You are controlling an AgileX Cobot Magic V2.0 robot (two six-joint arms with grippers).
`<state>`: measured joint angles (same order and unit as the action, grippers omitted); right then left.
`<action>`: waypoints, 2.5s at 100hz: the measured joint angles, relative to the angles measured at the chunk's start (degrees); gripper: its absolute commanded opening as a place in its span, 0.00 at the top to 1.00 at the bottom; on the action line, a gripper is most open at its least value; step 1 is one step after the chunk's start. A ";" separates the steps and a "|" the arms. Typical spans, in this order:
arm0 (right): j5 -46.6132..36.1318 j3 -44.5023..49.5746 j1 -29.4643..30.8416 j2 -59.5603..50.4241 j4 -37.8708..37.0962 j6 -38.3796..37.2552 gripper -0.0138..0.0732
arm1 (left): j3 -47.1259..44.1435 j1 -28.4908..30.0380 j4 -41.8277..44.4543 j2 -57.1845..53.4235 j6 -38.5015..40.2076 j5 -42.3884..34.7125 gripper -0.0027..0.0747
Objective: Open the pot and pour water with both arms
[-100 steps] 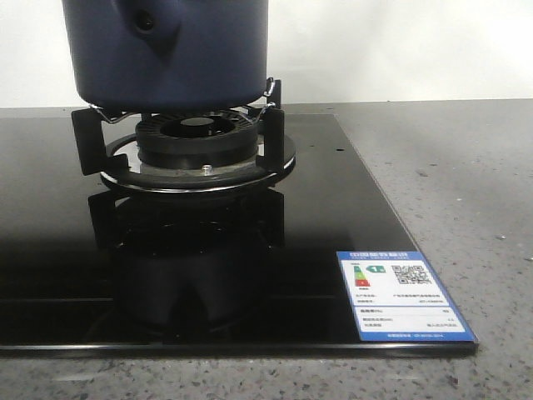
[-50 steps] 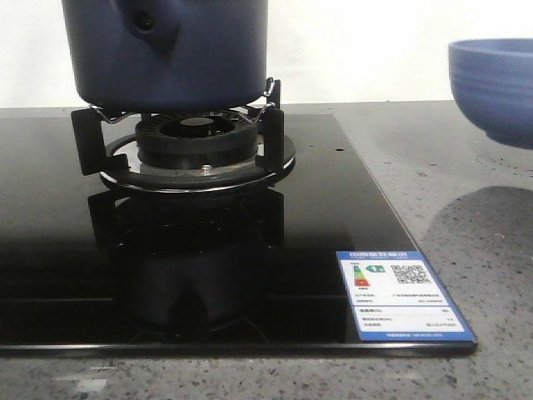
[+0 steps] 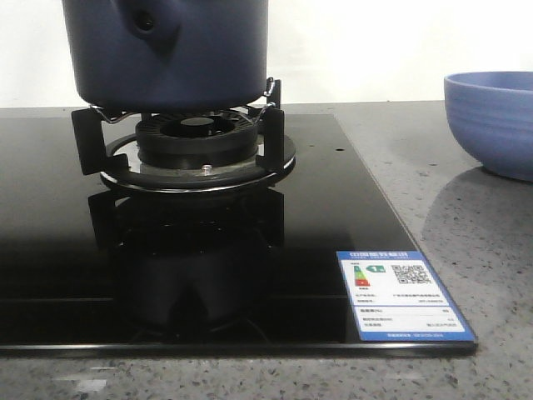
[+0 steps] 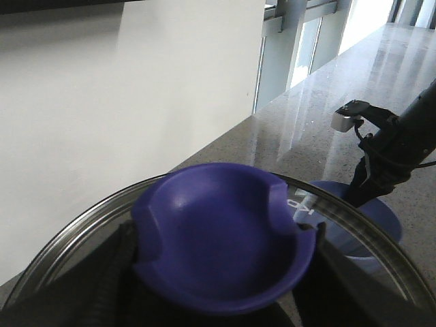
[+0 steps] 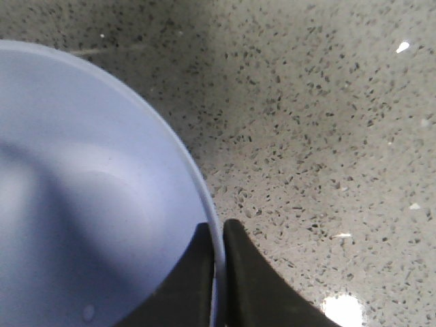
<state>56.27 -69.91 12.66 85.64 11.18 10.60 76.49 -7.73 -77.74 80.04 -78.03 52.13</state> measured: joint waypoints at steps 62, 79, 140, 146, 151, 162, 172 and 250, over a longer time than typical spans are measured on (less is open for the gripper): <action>3.41 -5.28 0.00 -5.53 1.73 0.00 0.34 | 0.09 0.00 1.94 2.43 -0.94 2.57 0.46; 3.99 -5.88 0.00 -10.41 1.96 0.00 0.34 | 0.09 0.00 3.93 5.07 -3.19 2.68 0.46; 4.63 -6.02 0.00 -13.79 2.01 0.00 0.34 | 0.09 0.00 5.88 9.59 -4.58 4.29 0.46; 4.63 -6.02 0.00 -13.79 2.01 0.00 0.34 | 0.09 0.00 5.88 9.59 -4.94 4.29 0.46; 4.63 -6.02 0.00 -13.79 2.01 0.00 0.34 | 0.09 0.00 5.93 9.59 -5.38 4.29 0.46; 4.63 -6.02 0.00 -13.79 2.01 0.00 0.34 | 0.09 0.00 5.93 9.59 -6.86 4.29 0.46; 4.63 -6.02 0.00 -13.79 2.01 0.00 0.34 | 0.09 0.00 5.93 9.59 -7.52 4.29 0.46; 4.63 -6.02 0.00 -13.79 2.09 0.00 0.34 | 0.21 0.00 2.08 9.59 -10.59 4.06 0.27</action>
<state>60.90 -75.93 12.66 71.85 13.27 10.60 76.70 -7.73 -75.66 89.63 -88.62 56.19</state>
